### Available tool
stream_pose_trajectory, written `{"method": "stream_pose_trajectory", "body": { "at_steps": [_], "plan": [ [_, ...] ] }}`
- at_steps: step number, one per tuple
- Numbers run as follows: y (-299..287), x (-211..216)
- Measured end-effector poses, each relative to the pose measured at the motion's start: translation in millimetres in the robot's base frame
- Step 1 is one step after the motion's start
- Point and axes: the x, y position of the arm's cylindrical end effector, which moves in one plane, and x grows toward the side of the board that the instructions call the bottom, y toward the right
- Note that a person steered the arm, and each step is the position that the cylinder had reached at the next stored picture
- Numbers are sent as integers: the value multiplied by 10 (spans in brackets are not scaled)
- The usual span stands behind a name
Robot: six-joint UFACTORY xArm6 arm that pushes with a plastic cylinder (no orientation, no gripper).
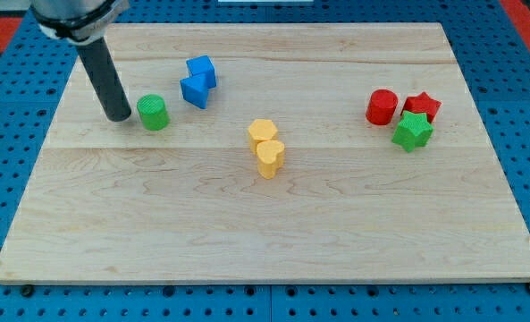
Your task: Move the green circle closer to the red circle
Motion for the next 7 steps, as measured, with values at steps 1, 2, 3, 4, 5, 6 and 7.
{"method": "stream_pose_trajectory", "body": {
  "at_steps": [1,2,3,4,5,6,7],
  "plan": [
    [543,71],
    [793,308],
    [827,394],
    [1147,200],
    [1614,-15],
    [2239,-20],
    [2396,-146]
  ]
}}
